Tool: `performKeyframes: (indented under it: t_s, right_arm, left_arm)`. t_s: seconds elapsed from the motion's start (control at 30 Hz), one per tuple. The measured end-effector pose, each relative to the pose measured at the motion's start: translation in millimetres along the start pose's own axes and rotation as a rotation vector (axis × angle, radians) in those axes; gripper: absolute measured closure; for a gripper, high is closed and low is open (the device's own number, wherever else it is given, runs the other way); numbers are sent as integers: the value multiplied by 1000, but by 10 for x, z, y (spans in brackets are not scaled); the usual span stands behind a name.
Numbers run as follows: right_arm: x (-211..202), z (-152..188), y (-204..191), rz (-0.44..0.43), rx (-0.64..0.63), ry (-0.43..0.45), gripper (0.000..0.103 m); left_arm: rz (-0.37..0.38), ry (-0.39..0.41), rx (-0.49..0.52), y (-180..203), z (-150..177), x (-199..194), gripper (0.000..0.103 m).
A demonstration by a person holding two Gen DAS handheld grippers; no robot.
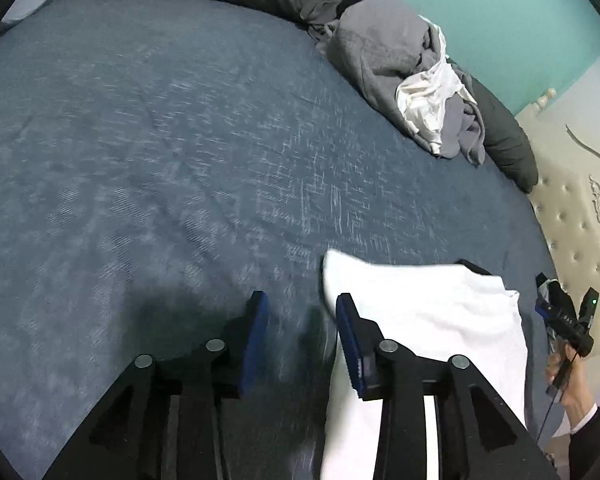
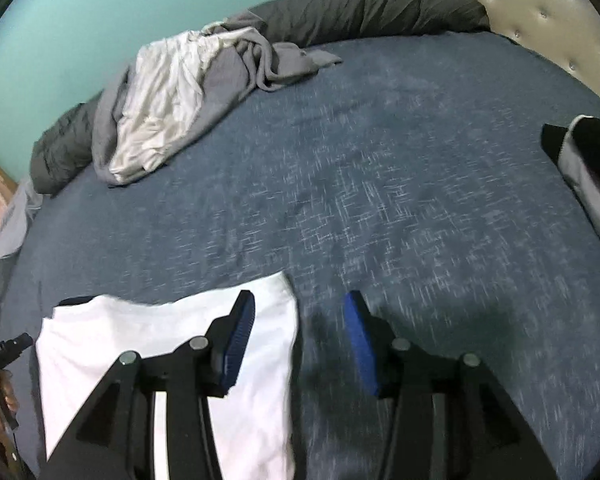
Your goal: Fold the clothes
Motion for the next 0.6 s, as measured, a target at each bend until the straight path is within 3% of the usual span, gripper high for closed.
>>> performKeyframes:
  t_s: [0.2, 0.37, 0.6]
  right_arm:
    - [-248, 641, -374, -180, -38, -54, 56]
    - [-187, 1234, -816, -245, -88, -165, 57]
    - [-107, 2076, -1530, -310, -200, -324, 69]
  left_arm:
    - [21, -69, 2, 1, 586, -219, 58]
    - [28, -149, 9, 48, 1152, -279, 58]
    - [0, -244, 24, 54, 1795, -368, 58]
Point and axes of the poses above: each gripper's, at about its wrist camera, not at the fingertips, and x roughly the way its jaws point, y to its right, z to its underside, the point moved 4 cm from there along x, roughly the way its jaws point, and after that the axes turned 10 degrees about -y, right-handed, at the moved point
